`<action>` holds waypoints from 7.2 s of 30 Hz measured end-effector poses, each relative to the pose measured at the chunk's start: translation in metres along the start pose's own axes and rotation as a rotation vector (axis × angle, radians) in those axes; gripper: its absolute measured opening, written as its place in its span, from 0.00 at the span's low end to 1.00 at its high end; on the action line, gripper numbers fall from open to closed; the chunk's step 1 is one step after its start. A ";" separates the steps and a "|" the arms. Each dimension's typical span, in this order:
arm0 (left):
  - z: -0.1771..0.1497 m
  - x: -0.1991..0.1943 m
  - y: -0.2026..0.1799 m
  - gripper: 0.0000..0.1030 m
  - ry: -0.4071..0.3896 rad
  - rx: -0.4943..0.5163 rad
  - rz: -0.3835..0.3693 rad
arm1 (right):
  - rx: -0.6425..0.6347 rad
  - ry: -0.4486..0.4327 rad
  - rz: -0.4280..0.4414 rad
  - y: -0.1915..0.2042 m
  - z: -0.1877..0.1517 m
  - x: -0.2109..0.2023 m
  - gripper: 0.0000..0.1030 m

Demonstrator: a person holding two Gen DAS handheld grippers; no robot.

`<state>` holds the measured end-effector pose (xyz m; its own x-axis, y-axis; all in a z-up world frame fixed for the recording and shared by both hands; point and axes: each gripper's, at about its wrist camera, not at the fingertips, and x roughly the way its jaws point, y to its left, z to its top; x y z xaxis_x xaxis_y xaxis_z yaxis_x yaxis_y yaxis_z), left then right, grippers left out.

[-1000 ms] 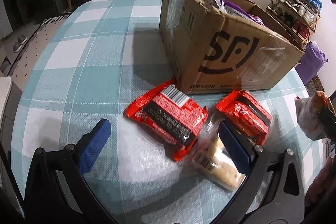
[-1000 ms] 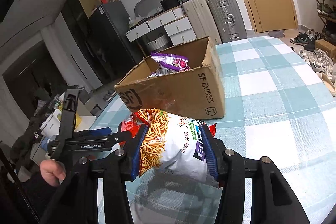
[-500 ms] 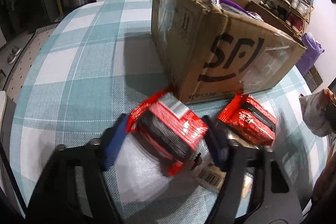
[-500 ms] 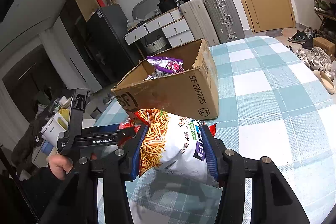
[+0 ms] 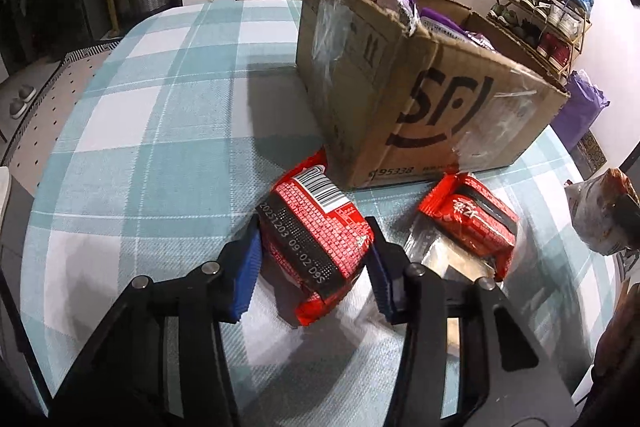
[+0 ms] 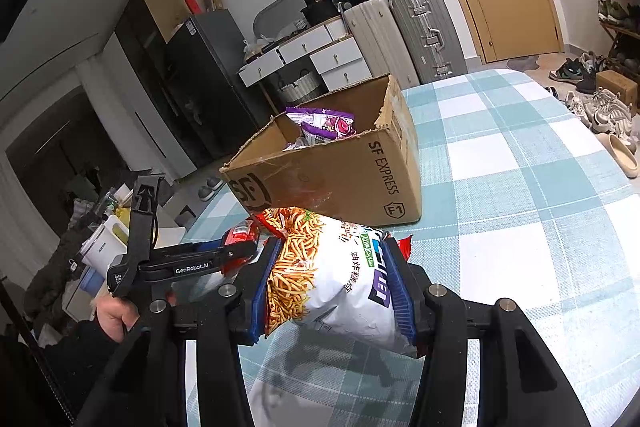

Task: Organize snacks
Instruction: 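Grasp the red chocolate-bar pack with the left gripper while the right holds the noodle bag, then carry both held packs up and over the open box, then open both grippers to drop the packs into the box, then withdraw both tools from the box toward the remaining packs on the table, then grasp the small red snack pack with the right gripper and lift it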

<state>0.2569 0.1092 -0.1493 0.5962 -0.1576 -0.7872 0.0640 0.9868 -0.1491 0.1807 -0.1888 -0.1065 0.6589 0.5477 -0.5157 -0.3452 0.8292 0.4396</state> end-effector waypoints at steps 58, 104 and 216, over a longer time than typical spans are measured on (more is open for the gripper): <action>0.133 -0.139 -0.099 0.44 -0.197 0.127 -0.159 | -0.143 -0.144 0.075 0.086 0.127 -0.034 0.49; 0.180 -0.030 -0.092 0.67 -0.124 0.161 -0.128 | -0.101 -0.100 -0.009 0.008 0.169 0.063 0.67; -0.044 -0.074 0.004 0.99 -0.049 -0.152 0.031 | -0.096 0.245 0.007 0.049 0.006 0.109 0.42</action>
<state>0.1783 0.1233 -0.1183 0.6348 -0.1210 -0.7632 -0.0748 0.9734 -0.2165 0.2392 -0.0895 -0.1370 0.4785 0.5545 -0.6809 -0.4192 0.8256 0.3778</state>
